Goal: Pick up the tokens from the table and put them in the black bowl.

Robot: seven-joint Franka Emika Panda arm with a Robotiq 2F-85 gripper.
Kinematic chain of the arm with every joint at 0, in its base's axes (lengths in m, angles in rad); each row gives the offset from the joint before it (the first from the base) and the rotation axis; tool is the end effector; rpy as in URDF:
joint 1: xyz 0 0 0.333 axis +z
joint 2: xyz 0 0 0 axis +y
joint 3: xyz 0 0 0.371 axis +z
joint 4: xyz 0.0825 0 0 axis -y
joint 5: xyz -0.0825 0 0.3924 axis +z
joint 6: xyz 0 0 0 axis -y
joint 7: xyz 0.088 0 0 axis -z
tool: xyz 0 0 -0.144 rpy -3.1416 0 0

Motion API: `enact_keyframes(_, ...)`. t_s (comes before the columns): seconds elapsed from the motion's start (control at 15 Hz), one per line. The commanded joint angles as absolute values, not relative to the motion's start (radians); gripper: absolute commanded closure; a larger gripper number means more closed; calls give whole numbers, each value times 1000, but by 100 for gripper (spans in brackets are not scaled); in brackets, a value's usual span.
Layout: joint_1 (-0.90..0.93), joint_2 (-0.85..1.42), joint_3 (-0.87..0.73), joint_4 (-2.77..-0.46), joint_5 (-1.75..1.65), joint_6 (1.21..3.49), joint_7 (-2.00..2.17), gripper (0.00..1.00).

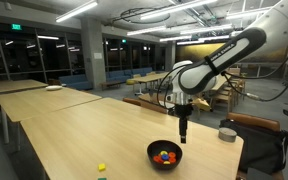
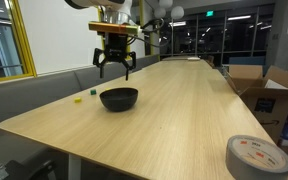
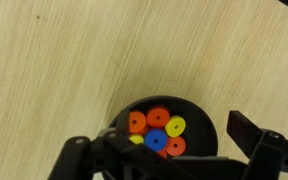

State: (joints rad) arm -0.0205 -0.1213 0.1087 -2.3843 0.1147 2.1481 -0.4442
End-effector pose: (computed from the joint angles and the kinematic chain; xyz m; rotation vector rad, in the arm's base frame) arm 0.4604 0.0492 0.3711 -2.9585 -0.6969 0.1509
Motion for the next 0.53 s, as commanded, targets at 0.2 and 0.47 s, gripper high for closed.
enact_keyframes(0.2,33,-529,110,-2675,5,2244,-141,0)
enact_keyframes(0.47,19,-742,113,-2728,-44,2180,4,0)
